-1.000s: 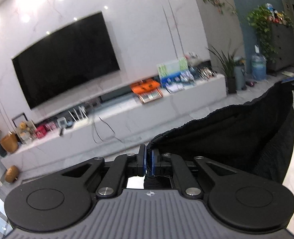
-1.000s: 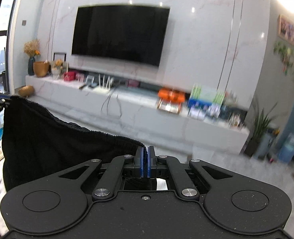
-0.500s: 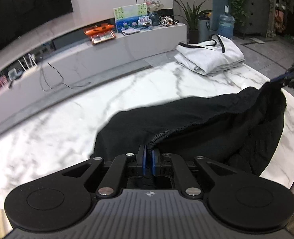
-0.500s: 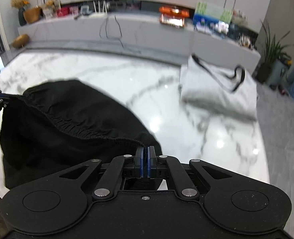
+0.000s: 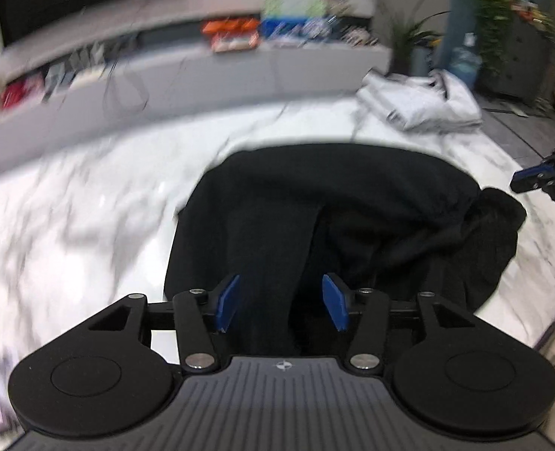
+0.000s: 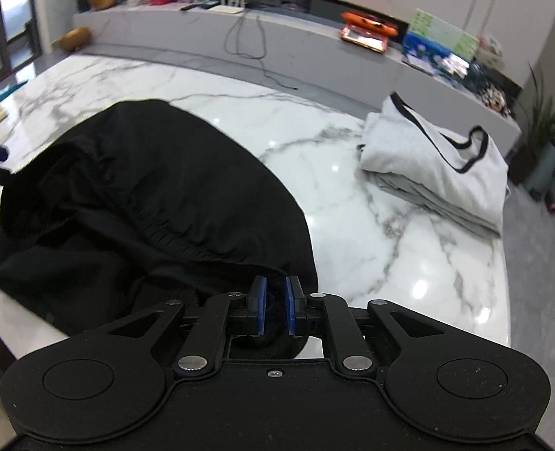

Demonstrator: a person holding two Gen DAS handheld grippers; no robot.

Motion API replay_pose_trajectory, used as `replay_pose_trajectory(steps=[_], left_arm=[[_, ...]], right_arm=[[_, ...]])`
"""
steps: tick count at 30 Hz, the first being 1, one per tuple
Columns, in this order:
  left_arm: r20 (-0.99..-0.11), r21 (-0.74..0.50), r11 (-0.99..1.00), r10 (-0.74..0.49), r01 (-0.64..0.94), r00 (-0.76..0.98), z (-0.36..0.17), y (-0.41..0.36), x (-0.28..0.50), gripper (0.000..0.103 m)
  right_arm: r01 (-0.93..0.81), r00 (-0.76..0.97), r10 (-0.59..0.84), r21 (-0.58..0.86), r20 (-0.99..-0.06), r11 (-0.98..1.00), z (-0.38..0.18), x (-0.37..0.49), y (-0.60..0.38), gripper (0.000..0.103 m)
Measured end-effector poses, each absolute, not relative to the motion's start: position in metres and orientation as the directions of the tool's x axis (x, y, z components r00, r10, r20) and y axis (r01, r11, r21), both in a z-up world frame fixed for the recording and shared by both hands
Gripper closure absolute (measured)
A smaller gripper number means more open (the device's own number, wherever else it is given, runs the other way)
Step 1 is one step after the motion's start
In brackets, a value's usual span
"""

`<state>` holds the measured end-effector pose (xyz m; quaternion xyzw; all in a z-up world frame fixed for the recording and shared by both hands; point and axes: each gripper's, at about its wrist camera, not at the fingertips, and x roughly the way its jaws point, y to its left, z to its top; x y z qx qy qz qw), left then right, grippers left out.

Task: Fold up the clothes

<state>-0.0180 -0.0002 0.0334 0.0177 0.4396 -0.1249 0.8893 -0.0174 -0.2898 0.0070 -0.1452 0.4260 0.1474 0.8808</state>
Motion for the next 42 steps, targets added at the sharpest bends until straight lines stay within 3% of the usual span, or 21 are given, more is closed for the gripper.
replay_pose_trajectory(steps=[10,20,24,27,29,30,31,37,38,42], left_arm=[[-0.774,-0.345,0.938,-0.277,-0.013,0.570,-0.012,0.014,-0.036,0.068],[-0.778,-0.364,0.928,-0.260,-0.074,0.572,-0.016,0.009,-0.019,0.068],[-0.783,-0.363,0.929,-0.261,-0.074,0.565,-0.012,0.003,-0.017,0.068],[-0.786,-0.371,0.926,-0.271,-0.074,0.555,-0.012,0.001,-0.015,0.061],[-0.793,-0.376,0.923,-0.273,-0.085,0.544,-0.013,0.001,-0.014,0.060],[-0.795,-0.373,0.924,-0.270,-0.087,0.543,-0.012,0.000,-0.014,0.060],[-0.798,-0.370,0.924,-0.267,-0.090,0.541,-0.012,-0.001,-0.014,0.059],[-0.806,-0.382,0.915,-0.260,-0.131,0.531,-0.013,-0.005,-0.013,0.056],[-0.805,-0.388,0.908,-0.252,-0.156,0.538,-0.016,-0.003,-0.011,0.056],[-0.818,-0.395,0.891,-0.228,-0.226,0.528,-0.022,0.007,-0.006,0.083]], right_arm=[[-0.434,0.630,0.181,-0.149,-0.755,0.889,0.004,-0.023,-0.294,0.092],[-0.543,0.600,0.196,-0.214,-0.776,0.812,-0.007,-0.007,-0.304,0.092],[-0.600,0.549,0.191,-0.225,-0.814,0.767,-0.025,0.009,-0.294,0.077],[-0.609,0.546,0.179,-0.241,-0.819,0.756,-0.036,0.020,-0.291,0.077],[-0.606,0.530,0.183,-0.219,-0.828,0.765,-0.042,0.026,-0.292,0.079],[-0.604,0.519,0.186,-0.204,-0.834,0.771,-0.044,0.028,-0.293,0.092],[-0.603,0.517,0.186,-0.201,-0.836,0.772,-0.045,0.027,-0.293,0.094],[-0.605,0.524,0.187,-0.208,-0.831,0.768,-0.048,0.016,-0.294,0.094],[-0.602,0.524,0.190,-0.204,-0.830,0.772,-0.048,0.015,-0.295,0.094],[-0.587,0.528,0.195,-0.189,-0.827,0.787,-0.048,0.011,-0.299,0.094]])
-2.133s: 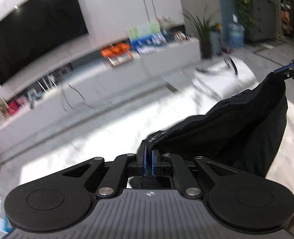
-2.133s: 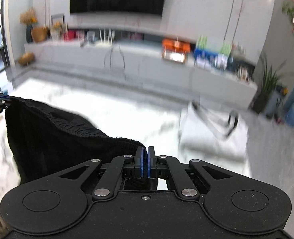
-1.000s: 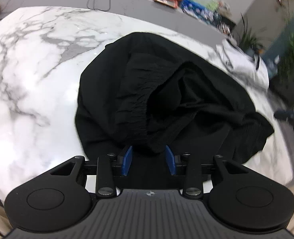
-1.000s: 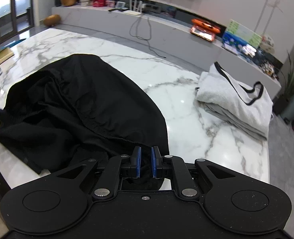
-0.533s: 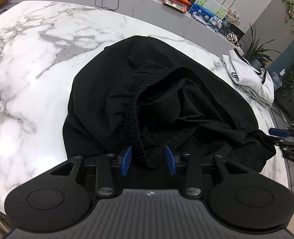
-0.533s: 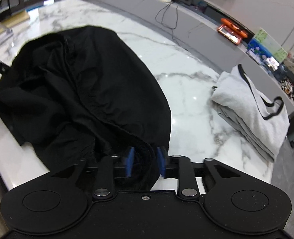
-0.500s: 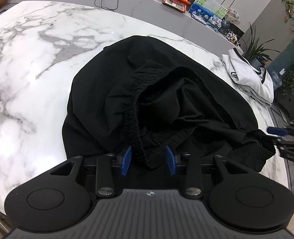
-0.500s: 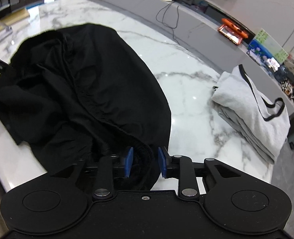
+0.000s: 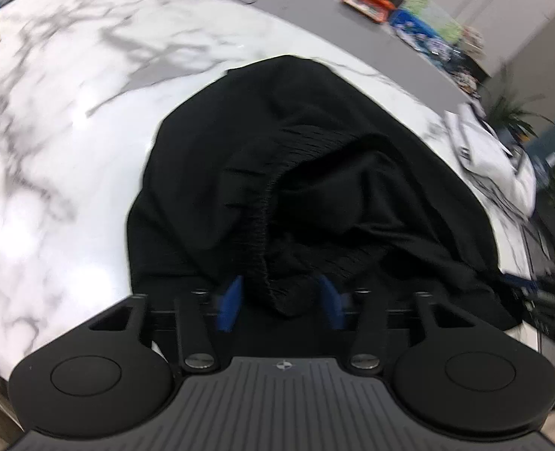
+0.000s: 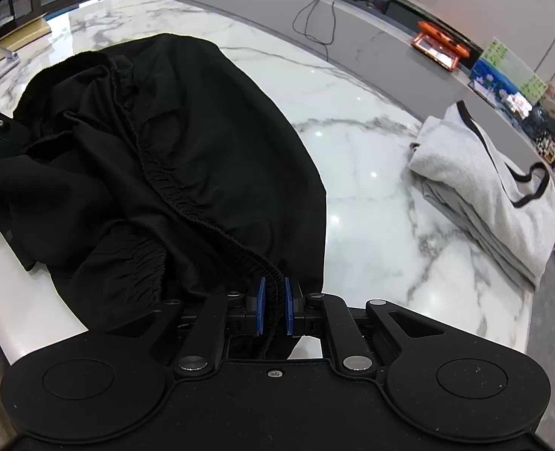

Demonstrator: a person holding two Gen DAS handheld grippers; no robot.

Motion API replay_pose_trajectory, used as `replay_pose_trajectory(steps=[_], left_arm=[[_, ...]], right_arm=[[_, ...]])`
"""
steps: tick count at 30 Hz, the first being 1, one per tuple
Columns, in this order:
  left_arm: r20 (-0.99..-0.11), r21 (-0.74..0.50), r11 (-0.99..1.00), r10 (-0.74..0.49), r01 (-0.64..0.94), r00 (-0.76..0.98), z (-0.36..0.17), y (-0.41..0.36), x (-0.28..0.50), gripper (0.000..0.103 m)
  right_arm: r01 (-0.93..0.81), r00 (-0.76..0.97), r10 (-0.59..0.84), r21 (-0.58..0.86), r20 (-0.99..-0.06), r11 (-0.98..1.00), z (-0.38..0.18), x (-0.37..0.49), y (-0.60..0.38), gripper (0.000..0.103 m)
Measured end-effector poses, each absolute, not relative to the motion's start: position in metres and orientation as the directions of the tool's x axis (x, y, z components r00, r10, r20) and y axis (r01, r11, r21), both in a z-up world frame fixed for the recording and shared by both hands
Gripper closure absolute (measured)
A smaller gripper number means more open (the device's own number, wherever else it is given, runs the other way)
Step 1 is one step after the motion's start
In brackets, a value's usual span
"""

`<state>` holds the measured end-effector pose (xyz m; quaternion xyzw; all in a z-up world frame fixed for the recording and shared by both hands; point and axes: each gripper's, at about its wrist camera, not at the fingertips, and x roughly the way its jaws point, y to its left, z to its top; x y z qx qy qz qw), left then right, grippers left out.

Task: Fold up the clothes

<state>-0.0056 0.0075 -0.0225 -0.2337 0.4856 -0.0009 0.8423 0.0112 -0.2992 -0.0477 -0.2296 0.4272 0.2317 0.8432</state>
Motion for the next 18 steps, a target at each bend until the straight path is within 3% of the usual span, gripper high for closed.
replay_pose_trajectory(steps=[1,6,13,18], left_arm=[[-0.815,-0.402,0.885,-0.229,-0.235,0.532,-0.023,0.012,-0.006,0.090],[-0.804,-0.404,0.884,-0.220,-0.236,0.552,-0.023,0.025,-0.006,0.098],[-0.757,-0.286,0.945,-0.119,-0.162,0.643,0.026,0.042,0.000,0.099],[-0.664,-0.181,0.976,-0.028,-0.123,0.747,0.091,0.059,0.004,0.099]], right_arm=[[-0.585,0.529,0.194,-0.189,-0.826,0.789,-0.048,0.011,-0.300,0.094],[-0.556,0.550,0.185,-0.193,-0.814,0.808,-0.045,0.007,-0.305,0.096],[-0.451,0.627,0.151,-0.198,-0.764,0.870,-0.003,-0.003,-0.314,0.101],[-0.310,0.711,0.072,-0.220,-0.700,0.925,0.041,-0.005,-0.317,0.101]])
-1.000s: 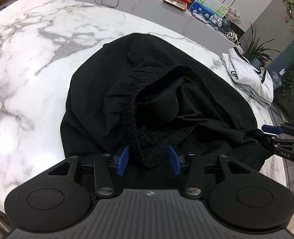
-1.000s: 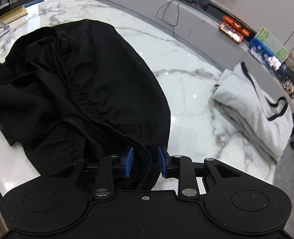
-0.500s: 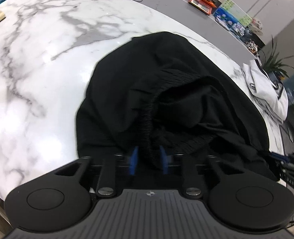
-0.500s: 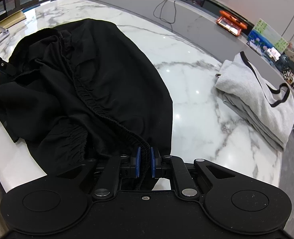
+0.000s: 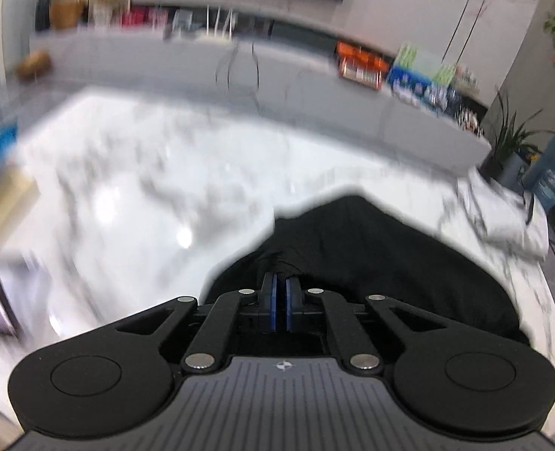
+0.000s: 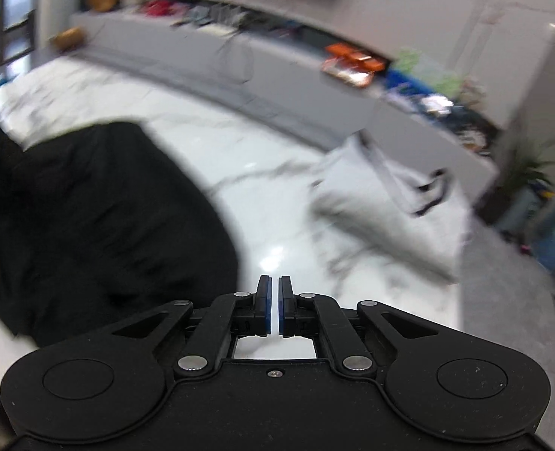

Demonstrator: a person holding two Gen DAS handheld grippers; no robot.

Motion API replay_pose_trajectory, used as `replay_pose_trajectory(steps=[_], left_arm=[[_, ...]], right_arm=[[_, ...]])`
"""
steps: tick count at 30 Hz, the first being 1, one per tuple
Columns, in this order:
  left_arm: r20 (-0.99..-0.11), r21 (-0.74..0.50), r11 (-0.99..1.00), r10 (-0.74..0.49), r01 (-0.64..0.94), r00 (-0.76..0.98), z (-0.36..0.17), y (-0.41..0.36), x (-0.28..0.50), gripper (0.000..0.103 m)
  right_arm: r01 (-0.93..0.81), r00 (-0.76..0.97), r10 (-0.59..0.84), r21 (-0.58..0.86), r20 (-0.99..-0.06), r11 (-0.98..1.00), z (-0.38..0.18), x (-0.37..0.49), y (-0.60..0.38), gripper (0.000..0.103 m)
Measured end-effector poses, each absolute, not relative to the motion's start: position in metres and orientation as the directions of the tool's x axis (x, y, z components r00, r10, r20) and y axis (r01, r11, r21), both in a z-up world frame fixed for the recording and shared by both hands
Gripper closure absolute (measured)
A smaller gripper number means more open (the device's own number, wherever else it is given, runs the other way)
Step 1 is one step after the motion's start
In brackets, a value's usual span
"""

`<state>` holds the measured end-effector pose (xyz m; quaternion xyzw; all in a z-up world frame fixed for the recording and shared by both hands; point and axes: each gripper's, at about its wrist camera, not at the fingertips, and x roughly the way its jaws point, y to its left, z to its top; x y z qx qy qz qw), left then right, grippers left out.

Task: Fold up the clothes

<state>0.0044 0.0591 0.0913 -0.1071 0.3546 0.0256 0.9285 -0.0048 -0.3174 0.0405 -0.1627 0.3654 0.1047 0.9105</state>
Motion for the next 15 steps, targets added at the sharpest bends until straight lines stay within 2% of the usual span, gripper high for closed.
replay_pose_trajectory(steps=[3,6,12,15], left_arm=[[-0.622,-0.118,0.989,-0.007,-0.085,0.783,0.123,0.061,-0.001,0.099],[-0.622,-0.095,0.994,-0.012,-0.060,0.783,0.129,0.059,-0.003,0.099],[-0.658,-0.064,0.997,-0.008,-0.046,0.753,0.119,0.068,-0.013,0.099],[-0.679,-0.047,0.998,-0.002,-0.042,0.734,0.110,0.075,-0.016,0.099]], right_arm=[[-0.345,0.676,0.170,-0.104,-0.717,0.933,0.057,-0.006,-0.317,0.101],[-0.436,0.631,0.276,-0.037,-0.725,0.899,0.056,-0.013,-0.304,0.100],[-0.637,0.548,0.385,-0.072,-0.743,0.768,0.028,-0.034,-0.247,0.100],[-0.719,0.497,0.370,-0.133,-0.785,0.682,0.004,-0.038,-0.215,0.100]])
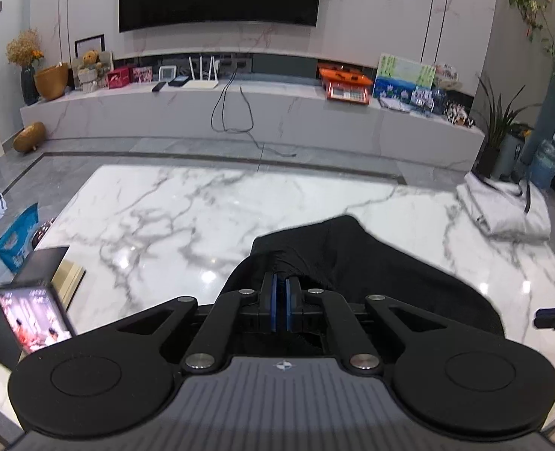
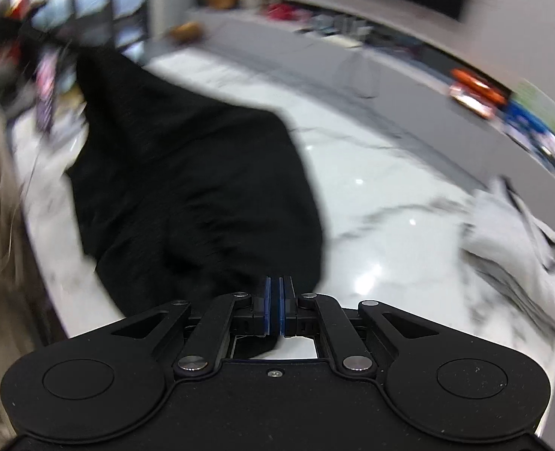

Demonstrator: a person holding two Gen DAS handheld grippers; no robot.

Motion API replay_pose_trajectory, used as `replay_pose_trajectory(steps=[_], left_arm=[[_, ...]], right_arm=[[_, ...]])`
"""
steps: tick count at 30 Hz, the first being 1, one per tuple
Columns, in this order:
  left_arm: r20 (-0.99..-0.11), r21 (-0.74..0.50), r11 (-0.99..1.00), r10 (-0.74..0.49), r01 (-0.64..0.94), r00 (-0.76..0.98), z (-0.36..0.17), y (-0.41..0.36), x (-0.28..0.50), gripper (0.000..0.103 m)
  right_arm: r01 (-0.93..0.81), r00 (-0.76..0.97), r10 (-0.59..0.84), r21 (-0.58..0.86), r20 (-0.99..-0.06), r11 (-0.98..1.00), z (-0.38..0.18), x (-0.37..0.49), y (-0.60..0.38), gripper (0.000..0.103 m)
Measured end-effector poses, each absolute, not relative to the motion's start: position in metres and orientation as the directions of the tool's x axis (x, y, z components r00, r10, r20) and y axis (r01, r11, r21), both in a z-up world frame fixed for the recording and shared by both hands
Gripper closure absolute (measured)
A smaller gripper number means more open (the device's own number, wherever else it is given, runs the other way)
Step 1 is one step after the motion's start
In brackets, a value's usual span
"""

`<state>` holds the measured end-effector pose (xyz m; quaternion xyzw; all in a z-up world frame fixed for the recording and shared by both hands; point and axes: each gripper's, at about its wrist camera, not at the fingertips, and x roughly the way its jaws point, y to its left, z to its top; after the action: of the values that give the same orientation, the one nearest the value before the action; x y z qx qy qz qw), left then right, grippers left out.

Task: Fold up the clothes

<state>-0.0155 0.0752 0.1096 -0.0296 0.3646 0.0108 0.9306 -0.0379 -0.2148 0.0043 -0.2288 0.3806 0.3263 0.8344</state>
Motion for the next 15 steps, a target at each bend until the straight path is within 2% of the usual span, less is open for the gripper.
replay_pose_trajectory(steps=[5,9,15], left_arm=[[-0.698,-0.050,0.998,-0.009,-0.037,0.716,0.099,0.088,-0.017,0.099],[-0.706,-0.051,0.998,-0.016,-0.027,0.708,0.093,0.094,-0.014,0.099],[-0.714,-0.059,0.998,-0.026,-0.022,0.700,0.083,0.101,-0.008,0.099]], right_arm=[[-0.766,0.466,0.309,-0.204,-0.829,0.609,-0.020,-0.034,-0.185,0.100],[-0.775,0.465,0.260,-0.247,-0.846,0.582,-0.024,-0.025,-0.176,0.093],[-0.824,0.385,0.209,-0.232,-0.899,0.517,-0.034,-0.012,-0.174,0.092]])
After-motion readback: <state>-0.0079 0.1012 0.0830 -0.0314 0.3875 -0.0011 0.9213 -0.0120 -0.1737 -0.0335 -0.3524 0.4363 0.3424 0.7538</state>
